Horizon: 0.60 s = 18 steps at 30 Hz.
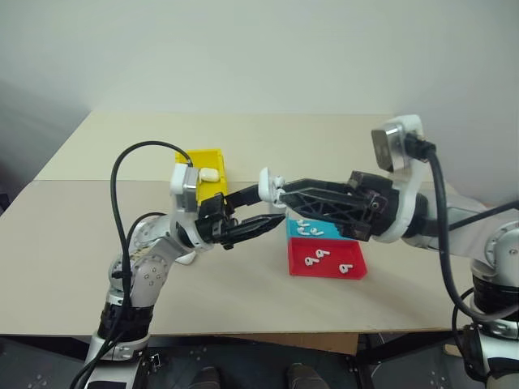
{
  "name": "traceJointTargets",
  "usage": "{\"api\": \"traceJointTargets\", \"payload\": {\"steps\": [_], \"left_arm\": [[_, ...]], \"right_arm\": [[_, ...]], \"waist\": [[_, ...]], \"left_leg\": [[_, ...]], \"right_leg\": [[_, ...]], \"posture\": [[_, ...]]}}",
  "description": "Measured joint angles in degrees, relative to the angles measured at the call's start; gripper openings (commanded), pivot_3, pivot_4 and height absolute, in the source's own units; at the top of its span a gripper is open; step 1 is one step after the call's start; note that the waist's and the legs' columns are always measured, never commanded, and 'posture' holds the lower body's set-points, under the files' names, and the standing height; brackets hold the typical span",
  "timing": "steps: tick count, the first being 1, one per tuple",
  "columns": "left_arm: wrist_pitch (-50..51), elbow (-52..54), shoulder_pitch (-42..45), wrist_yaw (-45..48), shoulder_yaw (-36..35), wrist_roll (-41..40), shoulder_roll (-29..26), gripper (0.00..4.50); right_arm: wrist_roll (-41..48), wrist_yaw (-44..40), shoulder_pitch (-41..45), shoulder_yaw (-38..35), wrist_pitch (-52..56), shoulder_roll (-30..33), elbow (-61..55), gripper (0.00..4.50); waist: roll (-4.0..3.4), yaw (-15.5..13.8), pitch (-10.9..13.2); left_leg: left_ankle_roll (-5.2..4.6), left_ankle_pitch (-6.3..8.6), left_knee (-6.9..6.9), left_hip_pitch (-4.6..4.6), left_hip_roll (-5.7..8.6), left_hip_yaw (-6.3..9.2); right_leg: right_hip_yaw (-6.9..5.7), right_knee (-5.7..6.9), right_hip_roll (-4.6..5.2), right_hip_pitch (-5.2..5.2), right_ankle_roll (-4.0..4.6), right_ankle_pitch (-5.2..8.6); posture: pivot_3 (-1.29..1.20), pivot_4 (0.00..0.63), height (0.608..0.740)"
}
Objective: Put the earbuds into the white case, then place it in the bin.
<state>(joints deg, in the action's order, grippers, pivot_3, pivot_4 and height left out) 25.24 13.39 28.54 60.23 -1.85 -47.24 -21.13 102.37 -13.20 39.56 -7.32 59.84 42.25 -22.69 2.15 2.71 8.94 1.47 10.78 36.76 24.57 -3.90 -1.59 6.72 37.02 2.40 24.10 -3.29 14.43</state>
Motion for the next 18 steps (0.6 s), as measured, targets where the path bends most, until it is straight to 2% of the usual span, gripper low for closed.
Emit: {"api": "traceJointTargets", "payload": {"steps": [10, 14, 18], "left_arm": [[-0.1, 0.5, 0.3, 0.0, -0.3, -0.2, 0.2, 2.75], [-0.4, 0.0, 0.3, -0.2, -0.5, 0.1, 0.1, 2.75], [-1.4, -1.0, 0.3, -0.1, -0.5, 1.1, 0.3, 2.75]], "right_arm": [[-3.8, -3.2, -5.1, -0.5, -0.9, 2.1, -0.9, 3.97], [-13.1, -9.5, -8.6, -2.5, -2.7, 5.2, -4.1, 3.97], [-25.8, -15.8, -8.9, -2.4, -6.8, 8.1, -6.5, 3.12]], "waist": [[0.01, -0.2, 0.0], [0.01, -0.3, 0.0], [0.01, -0.2, 0.0]], "left_leg": [[0.00, 0.00, 0.00, 0.04, 0.00, 0.00], [0.00, 0.00, 0.03, 0.04, 0.01, 0.00], [0.00, 0.00, 0.03, 0.00, 0.00, 0.00]], "right_leg": [[-0.01, -0.04, 0.00, 0.00, 0.00, 0.00], [-0.01, -0.03, 0.00, 0.01, -0.02, 0.01], [-0.02, -0.03, 0.00, 0.01, -0.10, 0.06]], "posture": [[0.00, 0.150, 0.740], [0.00, 0.150, 0.740], [0.00, 0.150, 0.740]]}}
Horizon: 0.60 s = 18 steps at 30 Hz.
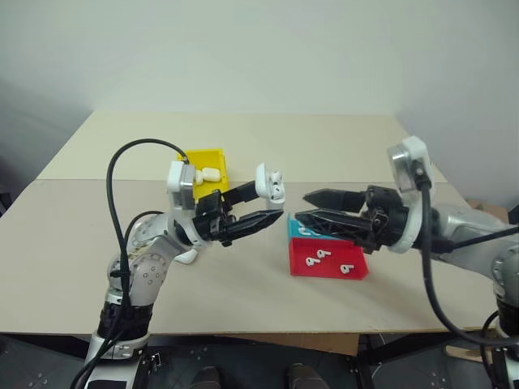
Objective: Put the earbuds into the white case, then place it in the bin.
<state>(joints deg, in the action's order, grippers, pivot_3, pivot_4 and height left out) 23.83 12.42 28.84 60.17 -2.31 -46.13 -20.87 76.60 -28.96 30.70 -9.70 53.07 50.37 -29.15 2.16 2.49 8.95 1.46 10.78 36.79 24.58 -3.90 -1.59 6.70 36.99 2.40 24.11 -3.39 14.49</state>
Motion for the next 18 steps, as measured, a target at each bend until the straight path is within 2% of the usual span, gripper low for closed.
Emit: {"api": "traceJointTargets", "payload": {"steps": [2, 4, 8, 9, 14, 18], "left_arm": [[-0.4, -0.4, -0.1, 0.4, 0.2, 0.9, 0.1, 2.75], [-1.5, -1.5, -0.2, 1.1, 1.2, 2.2, 0.4, 2.75], [-3.7, -3.3, -0.3, 2.2, 3.0, 5.2, 1.2, 2.75], [-4.8, -4.2, -0.3, 2.0, 3.2, 6.4, 1.4, 2.75], [-8.8, -7.8, 0.1, -0.7, 6.3, 13.0, 4.7, 2.75], [-11.5, -10.2, 1.1, -2.1, 7.7, 17.1, 5.5, 2.75]], "right_arm": [[-4.2, -2.7, 1.6, 0.7, -0.3, 1.9, 0.0, 2.43], [-9.2, -6.5, 8.0, 3.0, -0.7, 4.4, 0.5, 1.73], [-16.9, -12.5, 16.1, 7.0, -2.8, 4.8, 3.7, 0.23], [-18.9, -14.1, 18.4, 9.2, -2.7, 4.2, 5.5, 0.11], [-25.1, -18.4, 31.1, 17.7, -0.6, 0.2, 9.9, 0.11], [-31.2, -20.6, 35.7, 24.8, 1.1, -2.6, 10.8, 0.11]], "waist": [[0.00, 0.0, 0.0], [-0.06, 0.1, 0.0], [-0.06, 0.0, 0.0], [-0.06, 0.0, 0.0], [-0.07, -0.1, 0.0], [-0.07, -0.1, 0.0]], "left_leg": [[0.00, 0.00, 0.01, 0.00, 0.01, -0.01], [0.00, 0.00, 0.01, 0.00, 0.00, -0.08], [0.00, 0.00, -0.01, 0.00, -0.01, -0.04], [0.00, 0.00, 0.00, 0.02, 0.01, -0.08], [-0.02, 0.01, -0.02, 0.06, 0.00, -0.07], [-0.04, 0.02, 0.00, 0.10, 0.00, -0.08]], "right_leg": [[0.03, 0.00, 0.01, 0.00, 0.02, -0.01], [0.09, 0.00, 0.01, 0.05, 0.06, -0.04], [0.02, -0.06, 0.00, 0.02, 0.11, -0.03], [0.08, -0.06, 0.01, 0.06, 0.11, -0.04], [0.05, -0.02, 0.01, 0.11, 0.12, -0.04], [0.05, -0.03, 0.02, 0.13, 0.12, -0.04]], "posture": [[0.00, 0.150, 0.740], [0.00, 0.150, 0.740], [0.00, 0.150, 0.740], [0.00, 0.150, 0.740], [0.00, 0.150, 0.740], [0.00, 0.150, 0.740]]}}
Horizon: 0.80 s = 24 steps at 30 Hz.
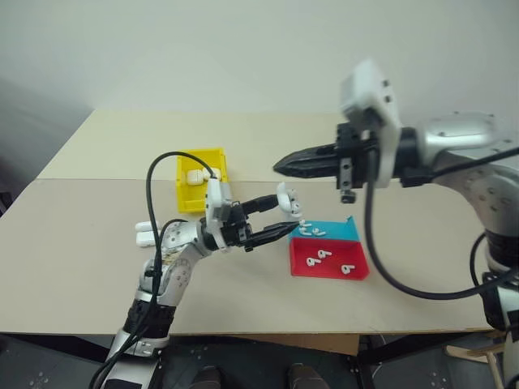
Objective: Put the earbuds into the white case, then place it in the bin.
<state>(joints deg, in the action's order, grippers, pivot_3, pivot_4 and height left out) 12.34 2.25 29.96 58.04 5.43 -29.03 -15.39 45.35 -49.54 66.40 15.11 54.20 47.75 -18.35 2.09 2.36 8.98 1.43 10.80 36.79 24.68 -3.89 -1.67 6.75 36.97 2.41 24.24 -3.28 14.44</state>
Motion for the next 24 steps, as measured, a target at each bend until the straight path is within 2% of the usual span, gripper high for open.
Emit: {"api": "traceJointTargets", "payload": {"steps": [8, 15, 20, 24], "left_arm": [[-1.8, -0.8, 0.4, -0.6, 0.3, 1.8, 0.6, 2.75], [-1.8, -0.1, -0.6, -1.5, 0.2, 1.9, 0.5, 2.75], [-1.5, 2.2, -2.9, -5.3, -1.0, 2.0, -0.1, 2.75], [1.4, 5.2, -1.5, -22.1, -4.5, 7.7, 2.9, 2.75]], "right_arm": [[-10.4, -5.8, 2.8, 9.0, 1.0, 0.1, -1.8, 0.11], [-15.9, -7.7, 1.6, 9.0, 1.0, 2.4, -1.4, 0.11], [-15.8, -6.8, -2.3, 3.2, 1.7, 3.4, -1.2, 0.11], [-13.0, 0.2, -6.3, -9.2, 3.4, -2.1, -0.9, 0.11]], "waist": [[0.00, -0.1, 0.0], [0.00, 0.0, 0.0], [0.00, 0.0, 0.0], [0.00, -0.3, 0.0]], "left_leg": [[0.00, 0.00, 0.01, 0.02, 0.00, 0.01], [0.00, 0.00, 0.02, 0.01, -0.01, 0.01], [0.00, 0.00, 0.03, 0.02, 0.00, 0.02], [0.00, 0.00, 0.09, -0.02, 0.01, 0.07]], "right_leg": [[-0.03, 0.02, 0.01, 0.02, 0.00, 0.00], [-0.03, 0.04, 0.00, 0.02, 0.00, 0.00], [-0.03, 0.06, 0.01, 0.01, 0.00, 0.00], [-0.04, 0.07, 0.01, -0.08, -0.06, -0.06]], "posture": [[0.00, 0.150, 0.740], [0.00, 0.150, 0.740], [0.00, 0.150, 0.740], [0.00, 0.150, 0.740]]}}
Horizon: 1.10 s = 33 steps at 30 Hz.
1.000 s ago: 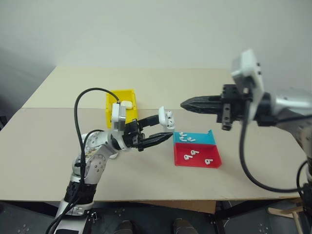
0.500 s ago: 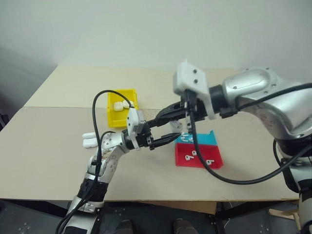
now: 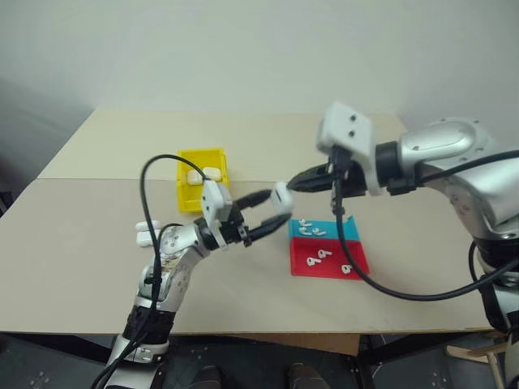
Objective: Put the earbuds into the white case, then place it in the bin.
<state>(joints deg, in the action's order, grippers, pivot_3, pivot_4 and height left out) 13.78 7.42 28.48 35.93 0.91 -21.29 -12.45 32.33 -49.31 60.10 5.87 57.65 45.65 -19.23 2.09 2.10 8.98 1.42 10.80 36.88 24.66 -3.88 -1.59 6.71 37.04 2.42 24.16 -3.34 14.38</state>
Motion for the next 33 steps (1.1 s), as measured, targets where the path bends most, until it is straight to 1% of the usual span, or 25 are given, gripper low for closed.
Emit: {"api": "traceJointTargets", "payload": {"steps": [4, 8, 11, 12, 16, 18, 20, 21, 22, 23, 24, 28, 31, 33], "left_arm": [[3.0, -0.7, 3.0, -15.4, -1.9, 8.6, 1.1, 2.75], [6.7, -5.9, 8.6, -29.0, -2.9, 17.4, 1.9, 2.75], [9.2, -11.9, 13.8, -35.9, -4.7, 20.1, 2.8, 2.75], [10.4, -13.9, 15.4, -36.9, -5.2, 20.3, 2.8, 2.75], [11.5, -24.1, 20.8, -37.8, -6.6, 20.1, 2.8, 2.75], [9.6, -33.7, 24.2, -37.7, -6.8, 19.9, 2.9, 2.75], [7.5, -39.2, 25.4, -37.6, -6.9, 20.0, 2.9, 3.51], [6.1, -42.3, 26.1, -37.5, -6.6, 20.4, 2.8, 3.75], [5.6, -43.6, 26.3, -37.5, -6.4, 20.6, 2.7, 4.12], [4.6, -45.3, 26.6, -37.2, -6.1, 21.0, 2.6, 4.40], [3.5, -46.5, 26.8, -36.8, -5.9, 21.2, 2.3, 4.46], [-0.6, -46.4, 26.6, -34.9, -5.8, 21.0, 1.9, 4.46], [-3.2, -41.9, 23.6, -29.2, -5.8, 18.8, 1.2, 4.46], [-3.5, -38.3, 21.1, -25.2, -5.8, 17.2, 0.0, 4.46]], "right_arm": [[1.8, 6.9, -5.1, -8.7, 1.9, -3.5, -1.0, 0.11], [3.0, 12.2, -9.0, -11.5, 4.6, -6.3, -2.6, 0.11], [4.3, 15.8, -10.2, -13.4, 6.3, -8.4, -4.8, 0.11], [4.7, 16.6, -10.3, -13.6, 6.6, -8.9, -5.3, 0.11], [6.1, 19.2, -11.7, -14.4, 7.6, -10.1, -7.0, 0.11], [7.1, 20.1, -12.2, -14.8, 8.1, -10.5, -7.7, 0.11], [7.5, 20.7, -12.5, -15.0, 8.3, -10.5, -8.5, 0.00], [7.6, 21.2, -12.9, -15.2, 8.4, -10.5, -8.9, 0.00], [7.7, 21.4, -13.2, -15.2, 8.5, -10.5, -9.1, 0.00], [7.8, 22.0, -13.8, -15.3, 8.7, -10.5, -9.5, 0.00], [7.9, 22.4, -14.2, -15.3, 8.8, -10.5, -9.7, 0.00], [8.4, 23.8, -16.4, -15.7, 8.9, -10.4, -11.0, 0.00], [8.2, 24.4, -19.0, -15.6, 8.8, -9.5, -12.2, 0.00], [6.0, 24.6, -22.3, -15.0, 7.3, -8.1, -12.9, 0.00]], "waist": [[0.00, -0.3, 0.0], [0.00, -0.6, 0.0], [0.00, -0.8, 0.0], [0.00, -0.9, 0.0], [0.00, -1.2, 0.0], [0.00, -1.3, 0.0], [0.00, -1.2, 0.0], [0.00, -1.2, 0.0], [0.00, -1.2, 0.0], [0.00, -1.2, 0.0], [0.00, -1.2, 0.0], [0.00, -1.3, 0.0], [0.00, -1.2, 0.0], [0.00, -1.2, 0.0]], "left_leg": [[0.00, 0.00, 0.00, 0.00, 0.02, 0.03], [0.00, 0.00, -0.02, 0.02, 0.05, 0.02], [0.00, 0.00, -0.03, 0.04, 0.05, 0.02], [0.00, 0.00, -0.03, 0.04, 0.05, 0.03], [0.00, 0.00, -0.04, 0.06, 0.07, 0.02], [0.00, 0.00, -0.05, 0.06, 0.07, 0.02], [0.01, 0.00, -0.05, 0.07, 0.07, 0.02], [0.01, 0.00, -0.06, 0.08, 0.07, 0.02], [0.01, 0.00, -0.08, 0.09, 0.07, 0.02], [0.01, 0.00, -0.09, 0.10, 0.07, 0.02], [0.01, 0.00, -0.09, 0.10, 0.07, 0.02], [0.02, -0.01, -0.09, 0.11, 0.08, 0.02], [0.02, 0.00, -0.10, 0.10, 0.07, 0.02], [0.02, 0.00, -0.10, 0.10, 0.06, 0.02]], "right_leg": [[-0.02, -0.03, 0.00, -0.04, 0.00, -0.01], [0.01, -0.01, 0.00, 0.04, 0.00, -0.02], [-0.02, -0.02, 0.00, 0.02, -0.01, -0.02], [-0.03, -0.03, 0.00, 0.04, -0.01, -0.02], [-0.04, -0.05, 0.01, 0.03, -0.01, -0.02], [-0.05, -0.05, 0.01, 0.04, -0.01, -0.02], [-0.05, -0.06, 0.01, 0.04, -0.01, -0.01], [-0.05, -0.07, 0.01, 0.05, -0.01, -0.01], [-0.05, -0.08, 0.01, 0.07, -0.01, -0.01], [-0.05, -0.07, 0.01, 0.08, -0.01, -0.01], [-0.05, -0.06, 0.01, 0.09, -0.01, -0.01], [-0.05, -0.06, 0.02, 0.08, -0.01, -0.02], [-0.06, -0.05, 0.02, 0.08, 0.00, -0.01], [-0.05, -0.05, 0.02, 0.08, 0.00, -0.01]], "posture": [[0.00, 0.150, 0.740], [0.00, 0.150, 0.740], [0.00, 0.150, 0.740], [0.00, 0.150, 0.740], [0.00, 0.150, 0.740], [0.00, 0.150, 0.740], [0.00, 0.150, 0.740], [0.00, 0.150, 0.740], [0.00, 0.150, 0.740], [0.00, 0.150, 0.740], [0.00, 0.150, 0.740], [0.00, 0.150, 0.740], [0.00, 0.150, 0.740], [0.00, 0.150, 0.740]]}}
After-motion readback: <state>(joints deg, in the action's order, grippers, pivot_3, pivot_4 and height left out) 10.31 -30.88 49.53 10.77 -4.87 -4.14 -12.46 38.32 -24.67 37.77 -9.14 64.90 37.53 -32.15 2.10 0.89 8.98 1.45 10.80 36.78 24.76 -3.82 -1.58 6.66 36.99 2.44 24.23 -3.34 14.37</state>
